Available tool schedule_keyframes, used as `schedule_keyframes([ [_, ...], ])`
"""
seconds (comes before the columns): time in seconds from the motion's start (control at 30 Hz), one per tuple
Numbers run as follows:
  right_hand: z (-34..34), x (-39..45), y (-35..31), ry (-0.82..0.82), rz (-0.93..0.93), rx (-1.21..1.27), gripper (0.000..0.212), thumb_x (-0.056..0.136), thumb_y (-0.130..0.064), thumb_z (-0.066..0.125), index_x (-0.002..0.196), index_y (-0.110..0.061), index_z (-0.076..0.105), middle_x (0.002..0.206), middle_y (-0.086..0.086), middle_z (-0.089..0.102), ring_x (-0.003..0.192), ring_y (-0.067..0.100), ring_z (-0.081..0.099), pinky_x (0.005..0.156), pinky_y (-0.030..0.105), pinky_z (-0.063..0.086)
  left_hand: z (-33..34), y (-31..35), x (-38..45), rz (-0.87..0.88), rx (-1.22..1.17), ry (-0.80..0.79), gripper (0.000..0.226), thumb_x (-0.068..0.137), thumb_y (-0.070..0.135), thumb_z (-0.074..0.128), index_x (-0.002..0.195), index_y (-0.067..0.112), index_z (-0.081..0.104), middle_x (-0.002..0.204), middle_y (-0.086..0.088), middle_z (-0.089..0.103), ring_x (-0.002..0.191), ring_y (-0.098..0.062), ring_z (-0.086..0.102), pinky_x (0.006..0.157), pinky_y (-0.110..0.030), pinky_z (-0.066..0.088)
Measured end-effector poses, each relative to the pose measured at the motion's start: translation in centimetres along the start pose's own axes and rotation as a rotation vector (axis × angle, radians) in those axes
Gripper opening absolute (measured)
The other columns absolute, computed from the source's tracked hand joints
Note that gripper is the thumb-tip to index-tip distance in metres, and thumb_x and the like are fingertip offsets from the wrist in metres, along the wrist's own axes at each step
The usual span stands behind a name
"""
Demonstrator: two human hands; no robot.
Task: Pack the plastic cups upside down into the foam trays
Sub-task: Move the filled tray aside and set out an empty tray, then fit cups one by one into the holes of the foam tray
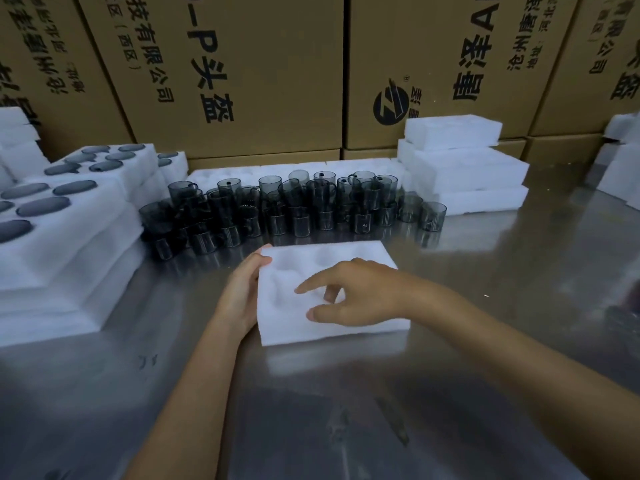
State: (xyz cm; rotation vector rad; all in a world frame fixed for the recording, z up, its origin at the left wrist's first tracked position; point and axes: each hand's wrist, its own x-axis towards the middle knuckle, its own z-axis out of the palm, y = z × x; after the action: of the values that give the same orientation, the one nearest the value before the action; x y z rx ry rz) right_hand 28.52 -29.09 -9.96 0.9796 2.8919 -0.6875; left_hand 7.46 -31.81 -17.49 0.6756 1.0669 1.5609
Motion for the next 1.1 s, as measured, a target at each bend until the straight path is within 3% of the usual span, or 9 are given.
schedule_keyframes([
  [0.1,-1.0,0.2,0.1,0.084,-0.002,0.147,0.029,0.091,-0.053,0.063,0.119,-0.047,0.067,0.1,-0.017,0.072,0.101,-0.001,0.062,0.096,0.028,0.049,-0.8,0.1,0.5,0.025,0.042,0.125,0.025,0.09,0.019,0.057,0.11,0.02,0.072,0.105,-0.009,0.072,0.093,-0.028,0.067,0.085,-0.042,0.054],
  [0.23,-2.6,2.8,2.9,0.443,0.116,0.17,0.014,0.09,-0.042,0.063,0.101,-0.04,0.072,0.093,-0.022,0.072,0.093,0.001,0.065,0.094,0.036,0.053,-1.2,0.4,1.0,0.111,0.126,0.228,0.036,0.087,0.01,0.055,0.119,0.016,0.07,0.118,-0.006,0.073,0.112,-0.029,0.067,0.105,-0.048,0.048],
  [0.33,-3.6,6.0,7.6,0.657,0.36,0.242,0.023,0.09,-0.036,0.062,0.113,-0.034,0.063,0.091,-0.018,0.068,0.102,0.016,0.065,0.094,0.036,0.051,-1.2,0.3,1.1,0.134,0.186,0.244,0.033,0.086,0.011,0.057,0.112,0.02,0.074,0.113,-0.006,0.074,0.105,-0.028,0.069,0.096,-0.043,0.053],
  [0.43,-3.9,9.0,12.4,0.697,0.549,0.337,0.051,0.093,-0.035,0.063,0.137,-0.016,0.046,0.117,0.003,0.066,0.108,0.026,0.062,0.092,0.037,0.048,-1.1,-0.1,1.5,0.179,0.236,0.332,0.026,0.084,0.012,0.062,0.1,0.025,0.078,0.103,-0.006,0.075,0.089,-0.021,0.069,0.08,-0.033,0.056],
  [0.57,-4.3,12.1,15.5,0.751,0.638,0.442,0.064,0.089,-0.04,0.072,0.138,-0.01,0.045,0.132,0.012,0.06,0.123,0.032,0.056,0.101,0.04,0.047,-0.7,-0.4,2.2,0.194,0.255,0.367,0.023,0.084,0.011,0.064,0.094,0.026,0.078,0.087,0.004,0.074,0.078,-0.013,0.066,0.07,-0.026,0.055],
  [0.73,-5.1,14.9,15.7,0.821,0.616,0.43,0.078,0.086,-0.044,0.075,0.143,-0.006,0.038,0.141,0.015,0.053,0.134,0.033,0.046,0.106,0.045,0.046,-0.7,-0.7,2.9,0.217,0.283,0.365,0.021,0.084,0.01,0.065,0.092,0.025,0.077,0.086,0.005,0.073,0.078,-0.012,0.066,0.073,-0.029,0.054],
  [1.0,-5.1,16.0,15.1,0.834,0.682,0.392,0.077,0.088,-0.049,0.07,0.144,-0.006,0.041,0.145,0.015,0.048,0.138,0.033,0.04,0.107,0.045,0.045,-0.2,-0.7,3.2,0.237,0.297,0.337,0.019,0.086,0.008,0.064,0.091,0.02,0.077,0.079,0.008,0.074,0.071,-0.004,0.067,0.064,-0.019,0.054],
  [1.1,-4.7,15.0,14.2,0.891,0.635,0.495,0.068,0.084,-0.048,0.073,0.135,-0.012,0.045,0.133,0.011,0.058,0.128,0.032,0.051,0.103,0.045,0.047,-0.1,-0.5,2.8,0.205,0.298,0.322,0.019,0.086,0.01,0.064,0.092,0.022,0.078,0.086,0.004,0.076,0.076,-0.008,0.068,0.072,-0.027,0.056],
])
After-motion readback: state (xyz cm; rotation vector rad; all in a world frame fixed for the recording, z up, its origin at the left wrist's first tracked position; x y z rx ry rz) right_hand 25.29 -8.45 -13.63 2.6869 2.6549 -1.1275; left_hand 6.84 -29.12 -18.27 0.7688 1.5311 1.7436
